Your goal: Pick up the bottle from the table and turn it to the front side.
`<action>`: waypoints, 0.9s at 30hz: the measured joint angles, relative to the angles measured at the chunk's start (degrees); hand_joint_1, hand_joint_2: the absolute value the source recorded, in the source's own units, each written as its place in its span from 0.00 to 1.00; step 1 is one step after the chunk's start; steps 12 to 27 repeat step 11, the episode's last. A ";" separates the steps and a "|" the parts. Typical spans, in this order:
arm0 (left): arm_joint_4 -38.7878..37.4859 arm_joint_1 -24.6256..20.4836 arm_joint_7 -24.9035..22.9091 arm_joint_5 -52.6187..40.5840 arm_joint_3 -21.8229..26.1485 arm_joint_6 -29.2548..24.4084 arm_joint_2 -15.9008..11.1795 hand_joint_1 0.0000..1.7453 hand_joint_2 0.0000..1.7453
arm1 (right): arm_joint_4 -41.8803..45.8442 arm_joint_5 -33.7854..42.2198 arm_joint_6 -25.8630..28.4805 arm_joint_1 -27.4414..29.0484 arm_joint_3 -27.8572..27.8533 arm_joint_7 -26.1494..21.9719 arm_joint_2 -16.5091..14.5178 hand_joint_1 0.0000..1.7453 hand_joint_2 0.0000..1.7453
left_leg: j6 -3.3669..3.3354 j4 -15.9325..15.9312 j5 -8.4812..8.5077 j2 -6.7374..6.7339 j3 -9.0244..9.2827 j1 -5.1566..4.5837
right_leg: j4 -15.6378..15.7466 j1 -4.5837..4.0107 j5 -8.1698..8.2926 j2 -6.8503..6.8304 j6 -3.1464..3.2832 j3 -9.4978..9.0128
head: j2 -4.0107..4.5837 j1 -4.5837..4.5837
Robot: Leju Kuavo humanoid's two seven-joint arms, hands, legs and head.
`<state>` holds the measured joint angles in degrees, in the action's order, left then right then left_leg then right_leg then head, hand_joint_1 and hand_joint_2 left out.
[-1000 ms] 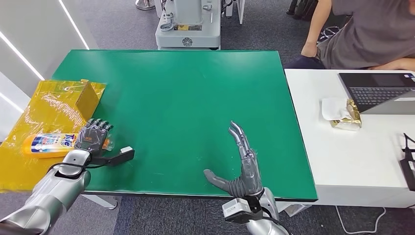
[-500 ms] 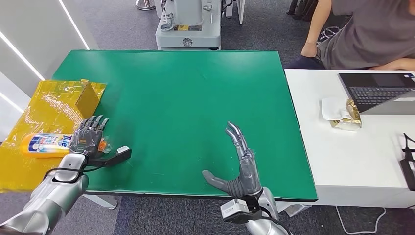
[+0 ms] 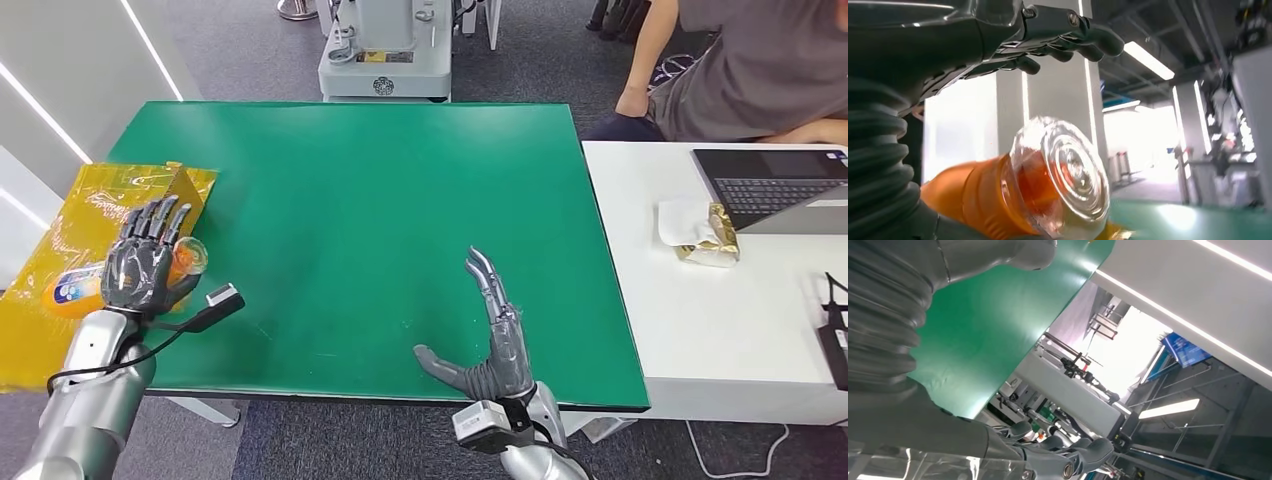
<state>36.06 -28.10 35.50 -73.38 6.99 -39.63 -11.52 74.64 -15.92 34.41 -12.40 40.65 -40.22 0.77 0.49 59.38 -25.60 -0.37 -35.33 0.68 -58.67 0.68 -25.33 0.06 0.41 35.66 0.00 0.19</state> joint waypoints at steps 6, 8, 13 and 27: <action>7.67 0.19 4.17 12.78 2.97 0.00 2.64 0.00 1.00 | 0.01 0.59 1.08 0.07 0.36 0.01 0.00 0.00 1.00 | 0.00 0.00 0.00 0.04 -0.01 0.00 | 0.00 0.00 0.00 -0.06 0.00 -0.01 | 0.00 0.00; 9.88 0.25 4.27 16.64 2.07 0.00 3.10 0.00 1.00 | 0.03 1.04 1.53 0.07 0.39 0.01 0.00 0.00 1.00 | 0.00 0.01 0.00 0.03 -0.01 0.01 | 0.00 0.00 0.00 -0.05 0.00 0.00 | 0.00 0.01; 13.45 0.26 4.44 24.90 -1.38 -0.01 3.28 0.00 1.00 | 0.25 1.73 2.70 0.04 0.44 0.00 0.00 0.00 1.00 | 0.00 0.02 0.00 0.06 -0.01 0.00 | 0.01 0.00 0.00 -0.09 0.00 0.01 | 0.00 0.00; 13.45 0.26 4.44 24.90 -1.38 -0.01 3.28 0.00 1.00 | 0.25 1.73 2.70 0.04 0.44 0.00 0.00 0.00 1.00 | 0.00 0.02 0.00 0.06 -0.01 0.00 | 0.01 0.00 0.00 -0.09 0.00 0.01 | 0.00 0.00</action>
